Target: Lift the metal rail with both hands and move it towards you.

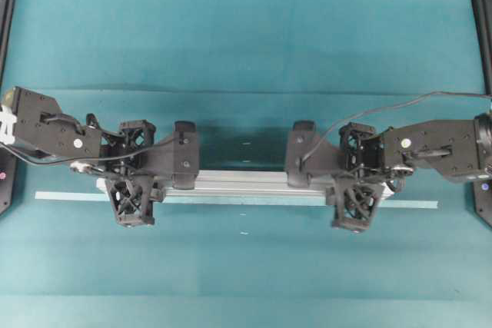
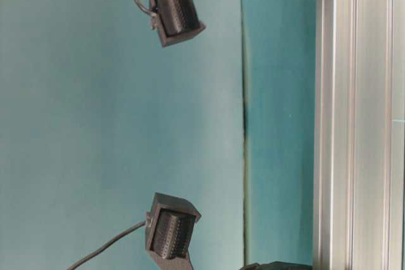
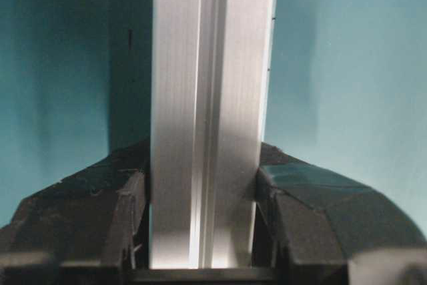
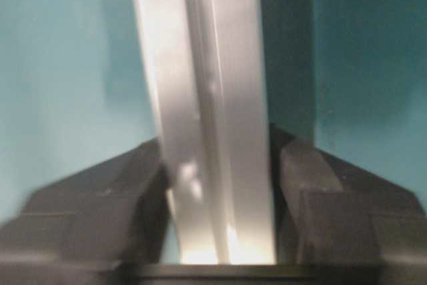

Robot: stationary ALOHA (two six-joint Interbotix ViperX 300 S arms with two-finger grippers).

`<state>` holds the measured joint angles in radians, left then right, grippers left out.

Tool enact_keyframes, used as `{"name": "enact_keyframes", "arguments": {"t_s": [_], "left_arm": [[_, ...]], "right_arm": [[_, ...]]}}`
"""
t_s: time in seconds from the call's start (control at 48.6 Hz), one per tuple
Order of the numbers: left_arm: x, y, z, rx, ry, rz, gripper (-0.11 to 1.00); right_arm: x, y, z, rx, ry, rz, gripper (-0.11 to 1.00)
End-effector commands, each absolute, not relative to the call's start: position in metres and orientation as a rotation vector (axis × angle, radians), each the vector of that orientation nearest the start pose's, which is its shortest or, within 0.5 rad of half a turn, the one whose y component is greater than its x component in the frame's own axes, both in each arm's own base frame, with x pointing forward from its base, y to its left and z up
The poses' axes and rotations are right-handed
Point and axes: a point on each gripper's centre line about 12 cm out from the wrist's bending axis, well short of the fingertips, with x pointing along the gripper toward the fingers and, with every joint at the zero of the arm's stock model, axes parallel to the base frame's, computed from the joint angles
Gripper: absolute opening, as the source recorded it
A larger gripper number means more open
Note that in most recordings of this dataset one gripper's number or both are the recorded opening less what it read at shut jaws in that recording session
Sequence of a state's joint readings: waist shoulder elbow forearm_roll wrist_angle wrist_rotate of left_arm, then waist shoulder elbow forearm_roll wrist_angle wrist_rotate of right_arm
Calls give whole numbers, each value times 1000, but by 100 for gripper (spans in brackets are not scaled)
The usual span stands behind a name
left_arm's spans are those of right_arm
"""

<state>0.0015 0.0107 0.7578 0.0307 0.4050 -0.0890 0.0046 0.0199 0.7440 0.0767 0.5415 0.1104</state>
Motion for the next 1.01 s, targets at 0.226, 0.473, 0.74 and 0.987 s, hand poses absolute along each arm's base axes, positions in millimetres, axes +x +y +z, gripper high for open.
{"name": "enact_keyframes", "arguments": {"t_s": [0.226,0.473,0.74,0.987], "left_arm": [[325,8,112,-79,1168,77,82],[324,5,111,-66,1174,62,97],[327,4,124,-63,1140,58,98],[320,4,138,-63,1140,59,98]], "right_arm": [[316,5,105,185,1287,-82,100],[317,12,105,192,1285,-74,99],[318,12,108,232,1271,-102,99],[322,15,112,254,1251,-111,99]]}}
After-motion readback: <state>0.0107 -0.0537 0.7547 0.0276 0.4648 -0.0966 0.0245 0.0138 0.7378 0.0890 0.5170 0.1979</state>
